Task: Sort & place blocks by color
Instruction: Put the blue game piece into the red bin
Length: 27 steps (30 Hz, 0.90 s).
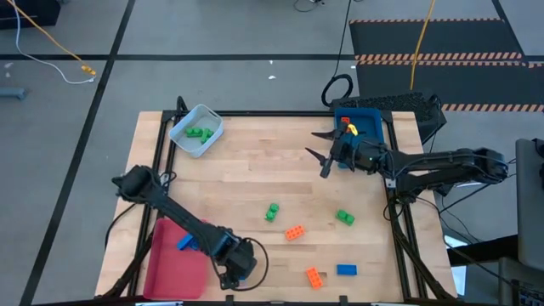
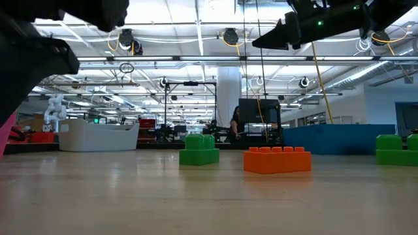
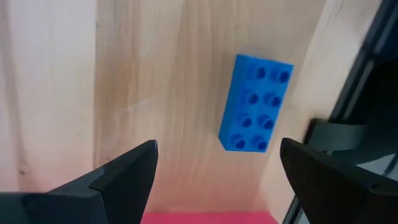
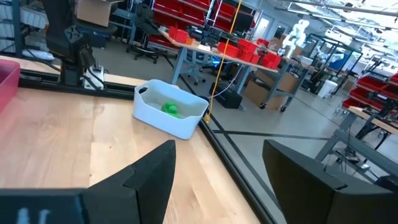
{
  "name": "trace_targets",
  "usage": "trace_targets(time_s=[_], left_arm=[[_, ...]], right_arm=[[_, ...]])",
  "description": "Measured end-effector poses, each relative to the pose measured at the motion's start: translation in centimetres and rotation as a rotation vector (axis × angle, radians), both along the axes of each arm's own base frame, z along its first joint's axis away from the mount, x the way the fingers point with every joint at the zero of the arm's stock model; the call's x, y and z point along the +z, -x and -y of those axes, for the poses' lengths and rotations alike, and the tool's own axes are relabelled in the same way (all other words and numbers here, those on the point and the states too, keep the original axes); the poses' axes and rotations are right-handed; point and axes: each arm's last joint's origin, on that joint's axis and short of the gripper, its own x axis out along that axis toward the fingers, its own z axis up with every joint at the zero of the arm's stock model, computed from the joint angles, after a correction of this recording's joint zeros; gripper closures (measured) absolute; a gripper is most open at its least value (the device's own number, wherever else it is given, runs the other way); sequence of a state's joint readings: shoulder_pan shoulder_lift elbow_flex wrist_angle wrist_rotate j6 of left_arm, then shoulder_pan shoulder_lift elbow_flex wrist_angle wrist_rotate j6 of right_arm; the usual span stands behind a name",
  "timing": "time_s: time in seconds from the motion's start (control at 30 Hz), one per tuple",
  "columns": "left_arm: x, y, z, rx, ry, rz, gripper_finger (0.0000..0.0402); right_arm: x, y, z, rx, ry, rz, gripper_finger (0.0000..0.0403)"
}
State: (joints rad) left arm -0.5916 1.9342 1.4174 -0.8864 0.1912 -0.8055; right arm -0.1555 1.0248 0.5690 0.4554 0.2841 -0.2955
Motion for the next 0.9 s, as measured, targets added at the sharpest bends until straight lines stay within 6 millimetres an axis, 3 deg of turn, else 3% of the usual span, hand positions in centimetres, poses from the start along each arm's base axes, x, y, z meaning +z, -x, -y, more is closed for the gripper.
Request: trace_targets(time_s=[0.37, 0.57, 0.9], left_arm=[[0.0, -0.2, 2.3, 0.038, 0.049, 0.130, 0.0064], [-0.2, 0.2, 2.7, 0.036, -0.018, 0.160, 0.0064], [-1.9, 0.6, 3.9, -0.003, -0.073, 0.166, 0.0064]], right_arm=[[1.2, 1.6, -0.3, -0.003, 0.003, 0.019, 0.0165], [1.2, 1.8, -0.3, -0.006, 0.004, 0.016, 0.0165], [1.2, 1.8, -0.3, -0.007, 0.004, 0.016, 0.0165]])
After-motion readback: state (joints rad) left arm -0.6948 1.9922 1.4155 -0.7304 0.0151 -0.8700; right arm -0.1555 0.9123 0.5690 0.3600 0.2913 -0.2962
